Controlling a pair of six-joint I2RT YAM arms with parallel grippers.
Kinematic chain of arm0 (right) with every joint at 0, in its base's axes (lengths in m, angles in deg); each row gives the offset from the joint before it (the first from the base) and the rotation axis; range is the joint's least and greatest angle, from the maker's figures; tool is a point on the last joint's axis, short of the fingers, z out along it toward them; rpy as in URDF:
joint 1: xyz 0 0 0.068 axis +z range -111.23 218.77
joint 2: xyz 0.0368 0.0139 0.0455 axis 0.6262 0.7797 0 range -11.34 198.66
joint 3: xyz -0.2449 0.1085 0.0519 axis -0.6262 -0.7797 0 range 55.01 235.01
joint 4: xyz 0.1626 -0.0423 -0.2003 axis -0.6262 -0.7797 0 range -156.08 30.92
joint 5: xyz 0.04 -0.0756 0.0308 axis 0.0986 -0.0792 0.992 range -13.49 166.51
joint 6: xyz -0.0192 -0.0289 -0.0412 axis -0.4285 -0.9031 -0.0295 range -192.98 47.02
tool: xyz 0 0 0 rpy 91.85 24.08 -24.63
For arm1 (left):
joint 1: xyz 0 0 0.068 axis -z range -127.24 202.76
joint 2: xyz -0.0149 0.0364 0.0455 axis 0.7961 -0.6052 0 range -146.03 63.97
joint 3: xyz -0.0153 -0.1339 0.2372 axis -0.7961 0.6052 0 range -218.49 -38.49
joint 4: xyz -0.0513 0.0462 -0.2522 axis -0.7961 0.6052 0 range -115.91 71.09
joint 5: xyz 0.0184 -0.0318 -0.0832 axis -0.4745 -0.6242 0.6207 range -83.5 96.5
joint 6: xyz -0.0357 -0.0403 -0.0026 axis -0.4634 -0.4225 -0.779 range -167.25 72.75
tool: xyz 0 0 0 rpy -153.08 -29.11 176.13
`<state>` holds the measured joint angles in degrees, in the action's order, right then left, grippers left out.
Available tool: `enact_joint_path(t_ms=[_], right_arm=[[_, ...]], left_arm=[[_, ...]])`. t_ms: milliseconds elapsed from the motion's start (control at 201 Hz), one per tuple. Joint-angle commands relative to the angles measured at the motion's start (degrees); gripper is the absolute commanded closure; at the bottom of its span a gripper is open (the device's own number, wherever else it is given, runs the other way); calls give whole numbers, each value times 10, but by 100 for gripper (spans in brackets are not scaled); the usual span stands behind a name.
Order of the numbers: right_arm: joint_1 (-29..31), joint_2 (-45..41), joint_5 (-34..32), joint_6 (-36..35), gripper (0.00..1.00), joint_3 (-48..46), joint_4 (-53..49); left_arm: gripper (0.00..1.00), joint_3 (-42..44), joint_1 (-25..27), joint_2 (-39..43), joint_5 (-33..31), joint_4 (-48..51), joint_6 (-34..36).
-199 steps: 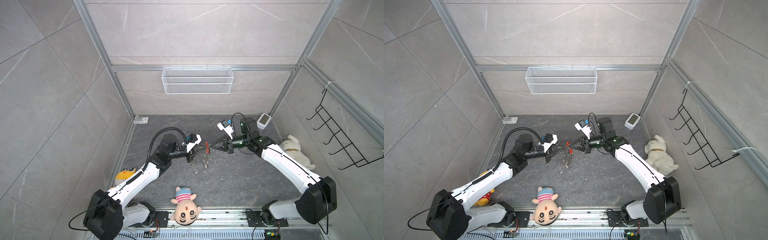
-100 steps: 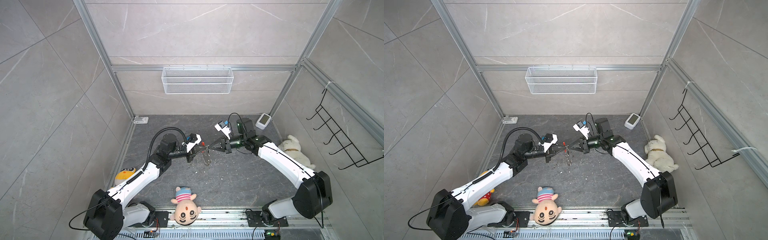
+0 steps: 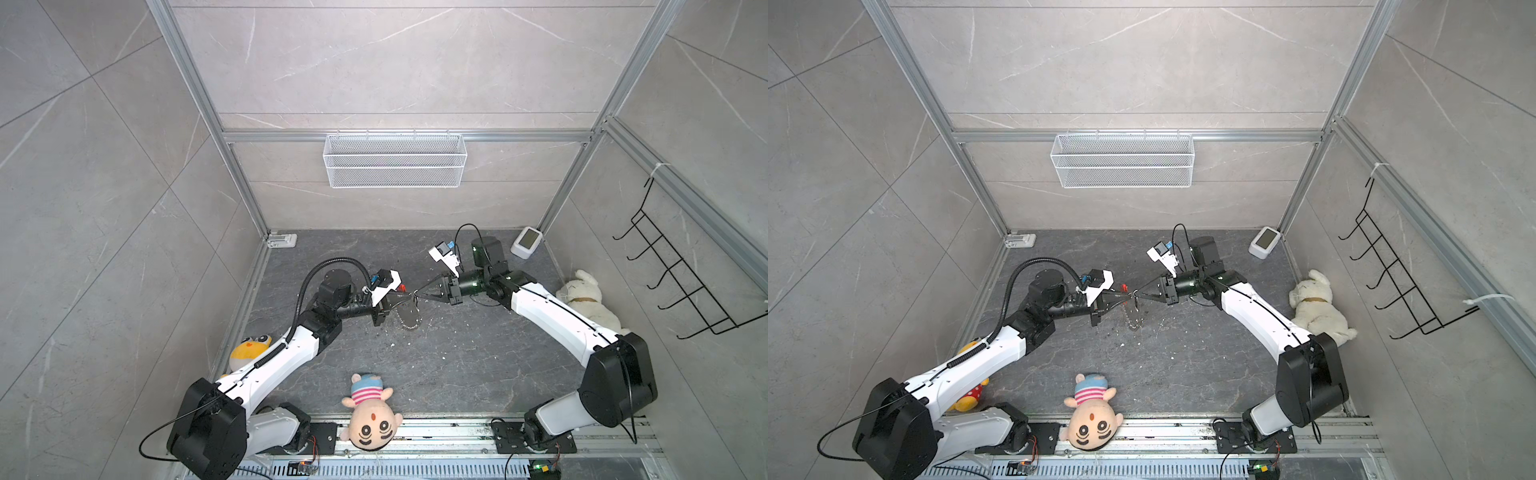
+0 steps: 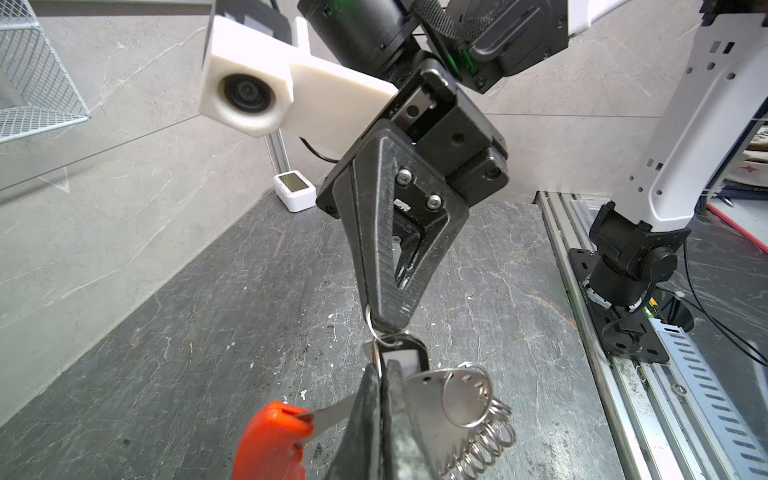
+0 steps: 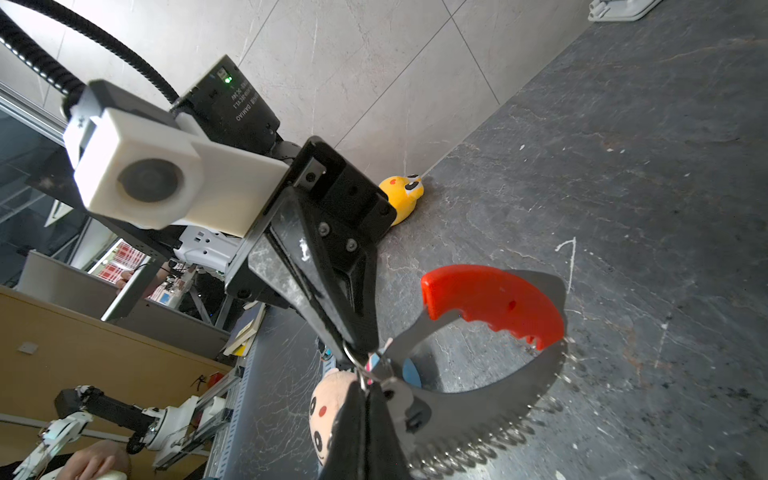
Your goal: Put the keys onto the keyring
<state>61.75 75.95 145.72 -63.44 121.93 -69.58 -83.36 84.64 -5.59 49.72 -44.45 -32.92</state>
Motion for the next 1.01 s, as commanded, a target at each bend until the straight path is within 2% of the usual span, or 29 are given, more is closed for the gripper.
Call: enact_joint_path(t_ms=[0, 384, 712, 872, 1001], right_arm=[[-10, 20, -13, 19, 100, -17, 25], [-14, 39, 3, 25, 100, -47, 42], [-16, 16, -2, 29, 100, -51, 41], [-11, 3, 15, 96, 100, -42, 103], [-3, -18, -3, 101, 100, -31, 101]], left_arm=[[100, -8, 6, 37, 65, -87, 1], [100, 0, -1, 57, 74, -139, -33], [100, 3, -4, 52, 71, -150, -46], [100, 4, -4, 35, 71, -163, -56], [100, 8, -5, 18, 68, -172, -65]])
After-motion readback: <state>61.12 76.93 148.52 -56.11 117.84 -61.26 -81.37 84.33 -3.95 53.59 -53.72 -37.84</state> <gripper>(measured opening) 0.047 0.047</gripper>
